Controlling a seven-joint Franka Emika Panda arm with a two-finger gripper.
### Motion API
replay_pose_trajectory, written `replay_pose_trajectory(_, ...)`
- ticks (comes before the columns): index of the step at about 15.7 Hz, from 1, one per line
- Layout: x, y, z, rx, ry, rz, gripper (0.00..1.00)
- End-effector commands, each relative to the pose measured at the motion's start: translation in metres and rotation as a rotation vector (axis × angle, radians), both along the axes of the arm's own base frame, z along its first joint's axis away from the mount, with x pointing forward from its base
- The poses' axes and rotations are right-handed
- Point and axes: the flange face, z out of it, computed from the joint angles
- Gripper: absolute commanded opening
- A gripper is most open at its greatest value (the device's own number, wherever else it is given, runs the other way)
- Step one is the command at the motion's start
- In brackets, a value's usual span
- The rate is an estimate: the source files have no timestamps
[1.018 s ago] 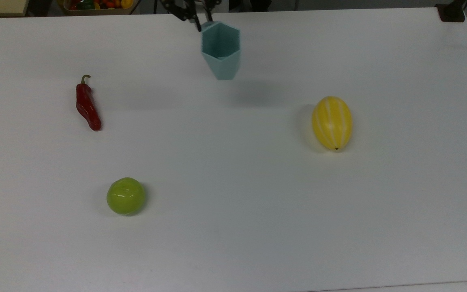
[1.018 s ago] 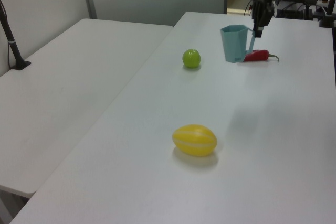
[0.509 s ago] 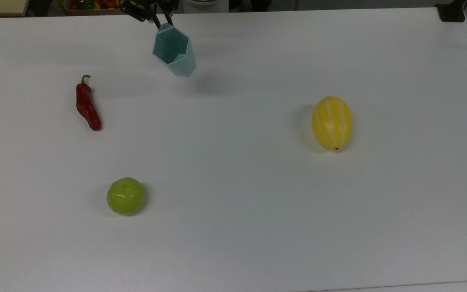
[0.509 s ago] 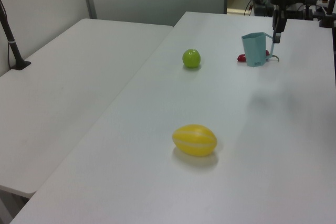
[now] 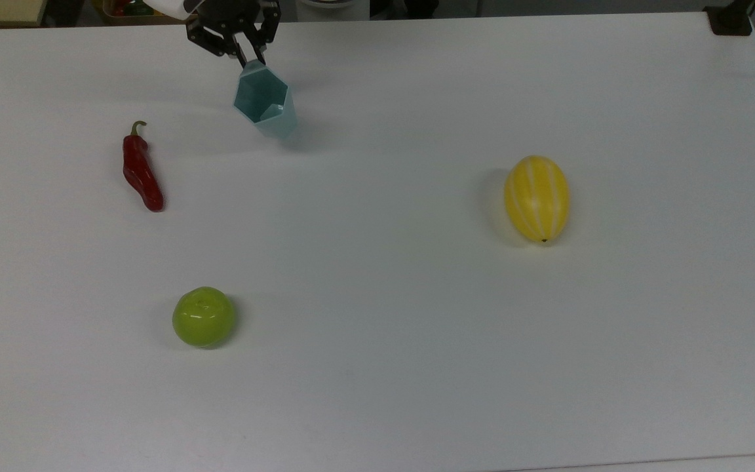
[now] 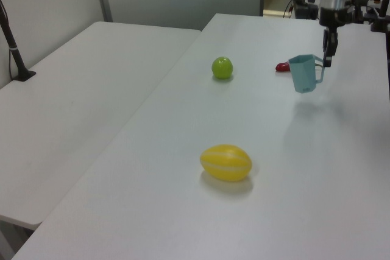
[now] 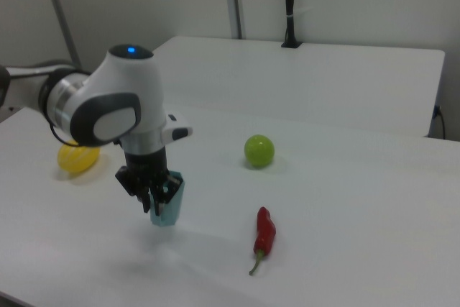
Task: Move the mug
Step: 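Lift the mug and carry it away from the yellow fruit, then lower the mug onto the table near the red chili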
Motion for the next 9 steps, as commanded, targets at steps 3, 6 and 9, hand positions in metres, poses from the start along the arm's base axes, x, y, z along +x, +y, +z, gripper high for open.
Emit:
replay_pose_trajectory(3,-0.016,0.01,-0.035,-0.032,-0.081,-0.012,0.0)
replay_pose_trajectory(6,-0.019,0.014,-0.048,-0.035,-0.082,-0.007,0.0)
replay_pose_trajectory(9,-0.02,0.014,-0.05,-0.035,-0.077,-0.01,0.0)
